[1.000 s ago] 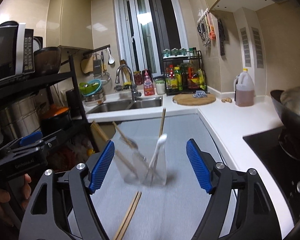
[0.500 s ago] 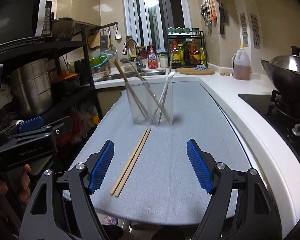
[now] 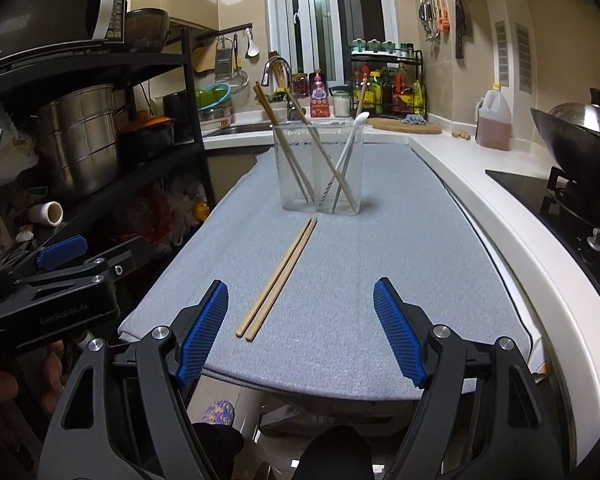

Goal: Organize utensils
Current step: 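Move both open tools down to the last two chopsticks on the mat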

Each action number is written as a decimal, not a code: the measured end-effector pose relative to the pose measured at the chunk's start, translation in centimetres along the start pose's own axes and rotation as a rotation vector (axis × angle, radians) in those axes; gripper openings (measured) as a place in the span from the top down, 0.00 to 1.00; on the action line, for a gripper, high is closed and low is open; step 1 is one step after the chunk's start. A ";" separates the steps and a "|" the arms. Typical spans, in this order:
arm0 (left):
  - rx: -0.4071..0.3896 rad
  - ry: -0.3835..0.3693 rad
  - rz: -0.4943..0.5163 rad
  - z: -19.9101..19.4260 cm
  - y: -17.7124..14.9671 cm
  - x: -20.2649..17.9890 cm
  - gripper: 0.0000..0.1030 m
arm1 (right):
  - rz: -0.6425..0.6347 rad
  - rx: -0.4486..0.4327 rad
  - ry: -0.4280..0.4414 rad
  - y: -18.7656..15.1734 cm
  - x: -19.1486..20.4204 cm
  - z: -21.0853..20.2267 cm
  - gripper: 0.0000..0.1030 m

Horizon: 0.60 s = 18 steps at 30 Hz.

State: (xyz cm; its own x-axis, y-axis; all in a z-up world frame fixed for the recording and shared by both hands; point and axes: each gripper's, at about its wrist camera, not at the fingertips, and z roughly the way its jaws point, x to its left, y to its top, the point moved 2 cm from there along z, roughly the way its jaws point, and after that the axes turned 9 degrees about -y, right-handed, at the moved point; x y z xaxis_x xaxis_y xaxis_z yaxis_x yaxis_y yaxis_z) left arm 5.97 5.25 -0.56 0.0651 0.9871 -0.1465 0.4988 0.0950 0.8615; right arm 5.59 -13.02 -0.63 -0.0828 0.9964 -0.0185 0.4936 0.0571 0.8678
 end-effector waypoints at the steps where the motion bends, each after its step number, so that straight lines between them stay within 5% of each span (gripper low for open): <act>1: 0.003 0.007 0.003 0.0 -0.1 0.2 0.07 | -0.005 0.009 0.001 -0.2 0.1 0.2 0.28; 18: 0.012 0.063 -0.004 0.7 -0.3 2.2 0.07 | 0.046 0.159 -0.007 -2.4 0.0 5.0 0.28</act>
State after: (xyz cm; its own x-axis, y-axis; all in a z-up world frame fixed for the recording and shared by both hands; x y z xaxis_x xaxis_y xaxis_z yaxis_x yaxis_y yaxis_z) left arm 6.53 7.34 -1.49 0.0085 0.9929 -0.1185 0.5097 0.0977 0.8548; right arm 8.74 -12.89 -5.20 -0.0513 0.9986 0.0161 0.6274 0.0197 0.7784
